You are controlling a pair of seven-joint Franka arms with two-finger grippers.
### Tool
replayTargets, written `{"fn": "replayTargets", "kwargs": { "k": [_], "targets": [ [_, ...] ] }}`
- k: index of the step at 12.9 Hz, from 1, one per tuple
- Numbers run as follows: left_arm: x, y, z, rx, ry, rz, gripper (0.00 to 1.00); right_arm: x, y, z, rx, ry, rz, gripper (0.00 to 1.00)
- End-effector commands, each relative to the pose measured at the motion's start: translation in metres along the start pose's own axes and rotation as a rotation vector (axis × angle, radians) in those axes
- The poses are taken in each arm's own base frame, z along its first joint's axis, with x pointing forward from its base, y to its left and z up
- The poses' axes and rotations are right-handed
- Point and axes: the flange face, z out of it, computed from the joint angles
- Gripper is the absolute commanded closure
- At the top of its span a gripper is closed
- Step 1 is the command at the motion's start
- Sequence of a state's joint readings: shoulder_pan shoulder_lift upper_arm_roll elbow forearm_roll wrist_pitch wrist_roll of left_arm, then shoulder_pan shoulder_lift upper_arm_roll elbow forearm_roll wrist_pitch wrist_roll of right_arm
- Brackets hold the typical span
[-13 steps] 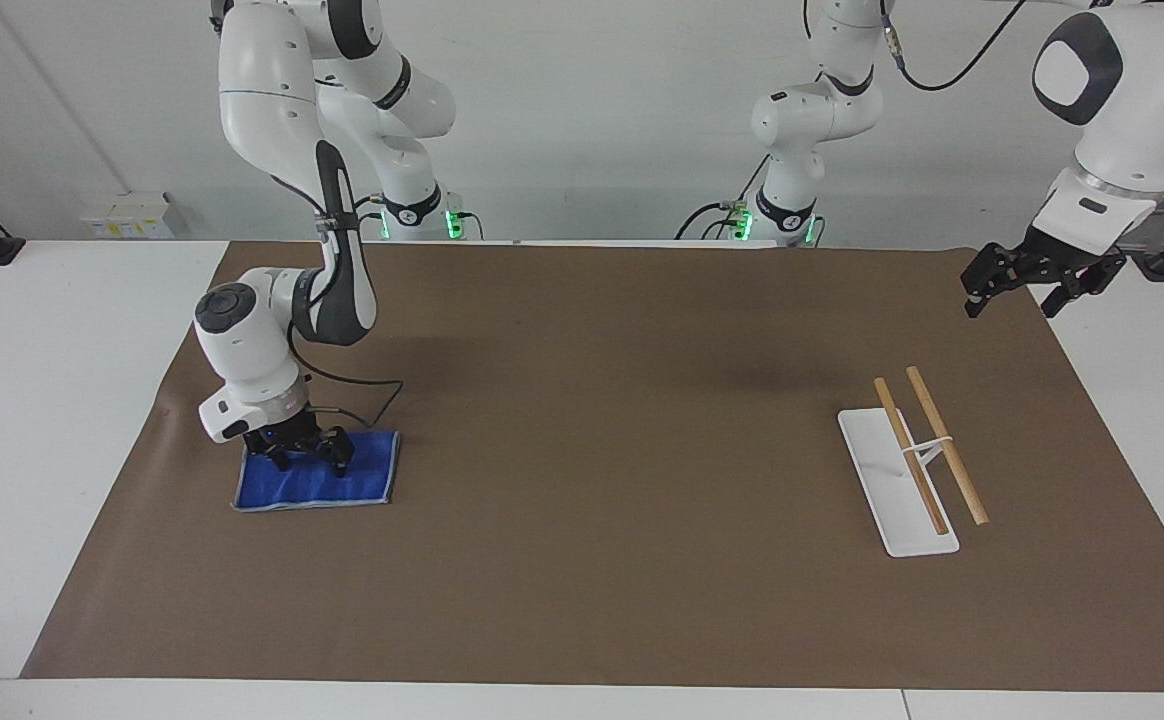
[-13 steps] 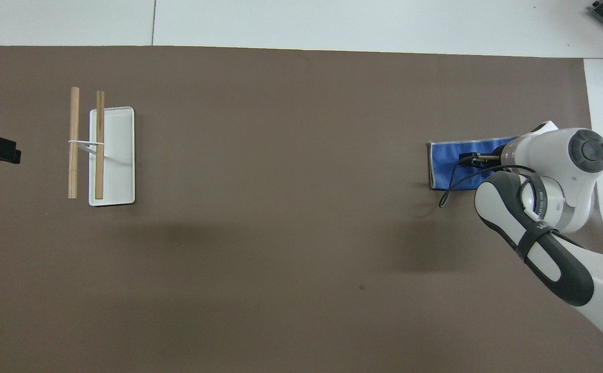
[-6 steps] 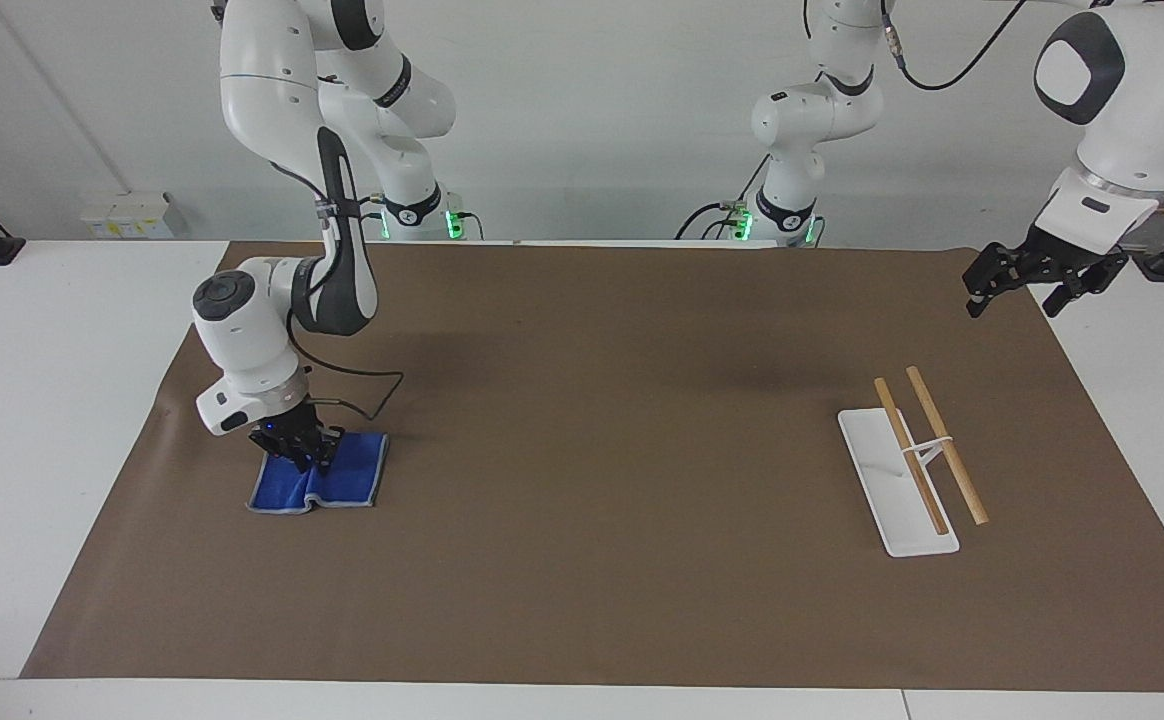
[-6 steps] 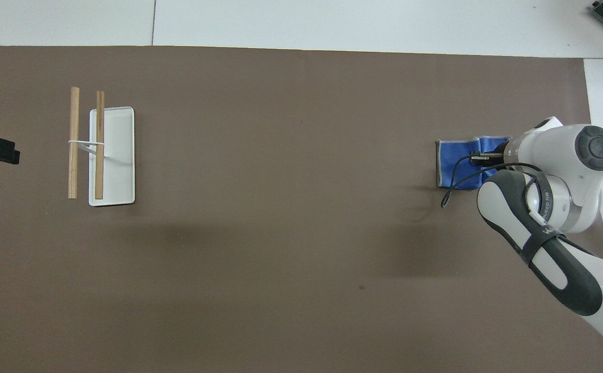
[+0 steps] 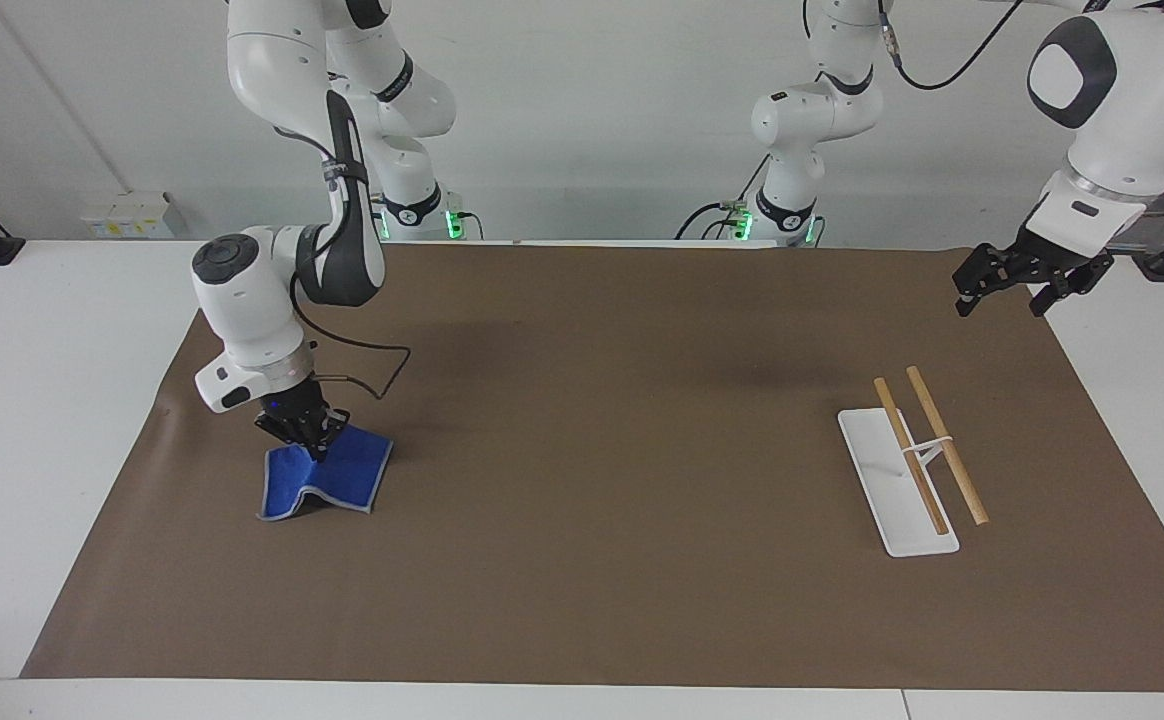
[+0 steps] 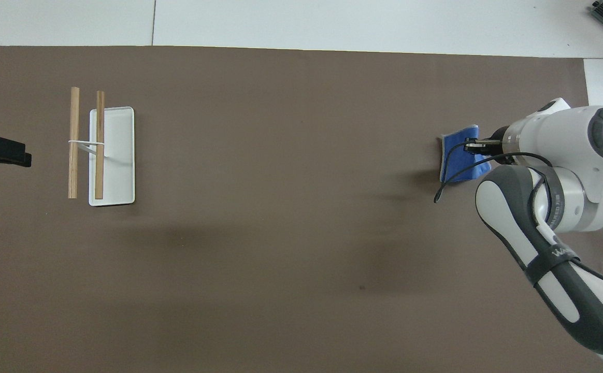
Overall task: Right arm passes towel to left arm to hang
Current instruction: 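Lift the towel with the right gripper while the left gripper approaches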
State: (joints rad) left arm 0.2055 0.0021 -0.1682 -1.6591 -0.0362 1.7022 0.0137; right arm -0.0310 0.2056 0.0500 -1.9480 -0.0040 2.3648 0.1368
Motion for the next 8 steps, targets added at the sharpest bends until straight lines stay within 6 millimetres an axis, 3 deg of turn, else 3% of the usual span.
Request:
{"fn": "replayTargets", "kwargs": {
  "k": [1, 6, 8],
  "targets": [
    [-0.009, 0.006, 0.005, -0.075, 0.039, -0.147, 0.0, 0.011, -0.037, -0.039, 0.054, -0.004, 0.058, 1.0],
    [-0.021, 0.029, 0.03, -0.29, 0.088, -0.401, 0.0, 0.007, -0.13, -0.094, 0.272, -0.051, 0.192, 1.0],
    [-0.024, 0.052, 0.04, -0.359, 0.081, -0.539, 0.0, 0.004, -0.157, -0.106, 0.412, -0.091, 0.271, 1.0]
  ]
}}
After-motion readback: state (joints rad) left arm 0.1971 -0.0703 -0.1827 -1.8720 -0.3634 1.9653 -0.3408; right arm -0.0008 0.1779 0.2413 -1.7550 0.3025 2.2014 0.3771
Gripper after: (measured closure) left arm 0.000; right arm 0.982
